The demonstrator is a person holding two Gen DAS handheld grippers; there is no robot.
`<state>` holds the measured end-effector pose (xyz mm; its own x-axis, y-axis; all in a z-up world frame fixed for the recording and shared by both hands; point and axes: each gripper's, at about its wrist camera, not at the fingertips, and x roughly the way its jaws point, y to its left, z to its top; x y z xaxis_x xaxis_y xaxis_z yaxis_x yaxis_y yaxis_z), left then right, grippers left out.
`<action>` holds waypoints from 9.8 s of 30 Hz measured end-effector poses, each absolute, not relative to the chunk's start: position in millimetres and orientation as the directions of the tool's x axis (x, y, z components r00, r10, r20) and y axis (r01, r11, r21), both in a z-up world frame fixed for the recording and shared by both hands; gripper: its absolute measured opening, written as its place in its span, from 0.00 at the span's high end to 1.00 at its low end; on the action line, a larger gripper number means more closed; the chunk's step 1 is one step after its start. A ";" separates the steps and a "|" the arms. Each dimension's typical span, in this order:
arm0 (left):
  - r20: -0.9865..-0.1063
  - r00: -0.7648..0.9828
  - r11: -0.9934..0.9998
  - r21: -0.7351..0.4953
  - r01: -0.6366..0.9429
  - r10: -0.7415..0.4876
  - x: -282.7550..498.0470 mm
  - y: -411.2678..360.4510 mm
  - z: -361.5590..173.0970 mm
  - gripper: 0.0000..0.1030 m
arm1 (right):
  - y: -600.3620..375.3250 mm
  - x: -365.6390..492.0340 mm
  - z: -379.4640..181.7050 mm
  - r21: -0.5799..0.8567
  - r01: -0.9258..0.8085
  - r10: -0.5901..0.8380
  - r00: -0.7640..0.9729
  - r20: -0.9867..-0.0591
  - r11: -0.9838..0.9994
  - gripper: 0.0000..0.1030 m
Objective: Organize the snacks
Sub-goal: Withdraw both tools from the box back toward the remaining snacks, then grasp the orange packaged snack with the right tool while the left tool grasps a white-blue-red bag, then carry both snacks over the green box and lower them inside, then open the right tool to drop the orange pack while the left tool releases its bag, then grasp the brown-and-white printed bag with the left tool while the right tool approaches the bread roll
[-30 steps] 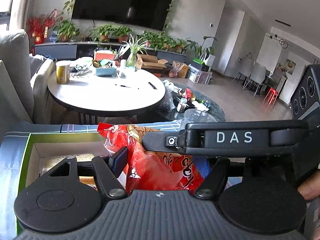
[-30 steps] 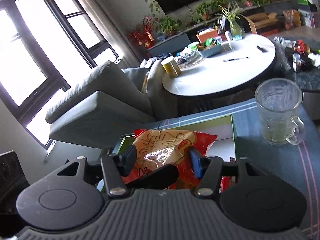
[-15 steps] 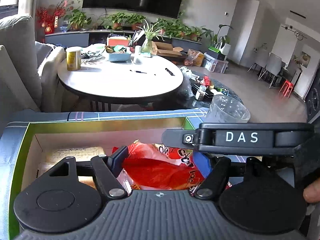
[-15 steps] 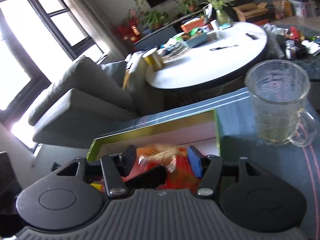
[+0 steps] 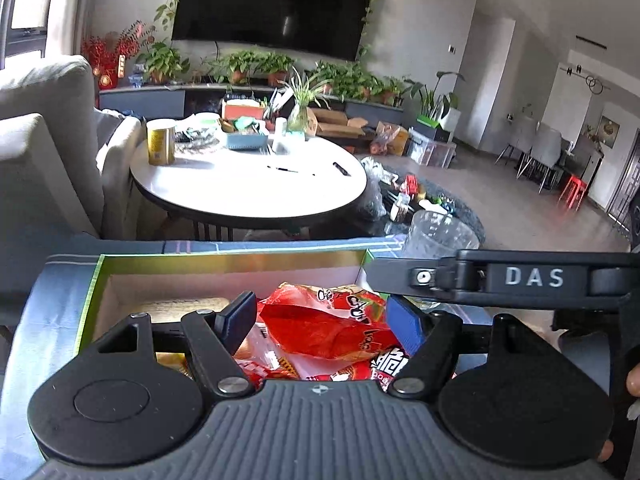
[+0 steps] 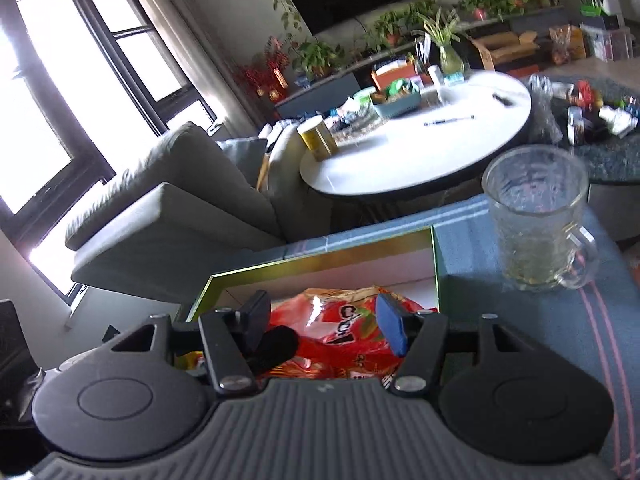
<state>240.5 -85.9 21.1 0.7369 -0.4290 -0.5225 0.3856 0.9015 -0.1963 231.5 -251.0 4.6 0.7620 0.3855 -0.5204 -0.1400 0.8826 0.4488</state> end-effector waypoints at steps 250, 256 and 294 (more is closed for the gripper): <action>-0.729 0.638 0.969 -0.186 0.161 -0.246 81.3 -36.8 -73.9 0.34 | -201.7 55.7 -49.8 0.272 -0.123 0.255 0.807 -0.532 0.954 0.15; -0.727 0.648 0.973 -0.150 0.173 -0.227 80.1 -41.5 -74.5 0.34 | -200.4 56.0 -57.3 0.264 -0.126 0.258 0.789 -0.558 0.956 0.15; -0.622 0.770 0.990 -0.087 0.112 -0.142 71.7 -3.1 -52.5 0.46 | -173.1 54.9 -79.9 0.271 -0.183 0.320 0.681 -0.659 0.945 0.15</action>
